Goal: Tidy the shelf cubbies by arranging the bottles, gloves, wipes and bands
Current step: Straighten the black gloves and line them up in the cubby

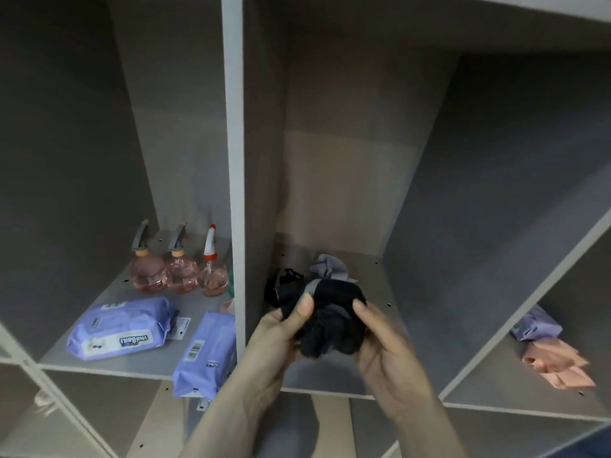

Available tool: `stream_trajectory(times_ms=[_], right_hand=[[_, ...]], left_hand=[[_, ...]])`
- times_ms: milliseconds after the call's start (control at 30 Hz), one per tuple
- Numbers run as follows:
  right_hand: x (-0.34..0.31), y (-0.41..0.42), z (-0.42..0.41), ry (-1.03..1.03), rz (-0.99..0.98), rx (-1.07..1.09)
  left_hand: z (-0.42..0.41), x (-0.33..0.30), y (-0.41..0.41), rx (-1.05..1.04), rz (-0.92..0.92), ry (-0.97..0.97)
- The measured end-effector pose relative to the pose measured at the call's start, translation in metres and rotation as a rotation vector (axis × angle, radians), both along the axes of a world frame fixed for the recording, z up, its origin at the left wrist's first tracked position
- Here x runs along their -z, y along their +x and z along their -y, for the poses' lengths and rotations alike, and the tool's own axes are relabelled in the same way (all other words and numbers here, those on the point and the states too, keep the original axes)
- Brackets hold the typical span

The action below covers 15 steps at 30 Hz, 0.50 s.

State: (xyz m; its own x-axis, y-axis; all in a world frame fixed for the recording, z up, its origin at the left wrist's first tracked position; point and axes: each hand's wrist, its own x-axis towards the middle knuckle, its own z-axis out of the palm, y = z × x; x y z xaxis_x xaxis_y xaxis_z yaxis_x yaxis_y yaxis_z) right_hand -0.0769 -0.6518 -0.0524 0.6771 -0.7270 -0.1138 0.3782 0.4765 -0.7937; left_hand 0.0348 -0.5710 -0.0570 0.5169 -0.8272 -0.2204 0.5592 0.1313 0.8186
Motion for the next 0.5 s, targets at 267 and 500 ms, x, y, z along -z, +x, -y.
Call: stream_trajectory(times_ms=[267, 500], right_hand=[[0.008, 0.021, 0.001, -0.308, -0.174, 0.152], [0.012, 0.024, 0.004, -0.409, -0.219, 0.102]], left_hand=[[-0.002, -0.003, 0.017, -0.03, 0.088, 0.07], [0.0, -0.007, 0.022, -0.019, -0.024, -0.026]])
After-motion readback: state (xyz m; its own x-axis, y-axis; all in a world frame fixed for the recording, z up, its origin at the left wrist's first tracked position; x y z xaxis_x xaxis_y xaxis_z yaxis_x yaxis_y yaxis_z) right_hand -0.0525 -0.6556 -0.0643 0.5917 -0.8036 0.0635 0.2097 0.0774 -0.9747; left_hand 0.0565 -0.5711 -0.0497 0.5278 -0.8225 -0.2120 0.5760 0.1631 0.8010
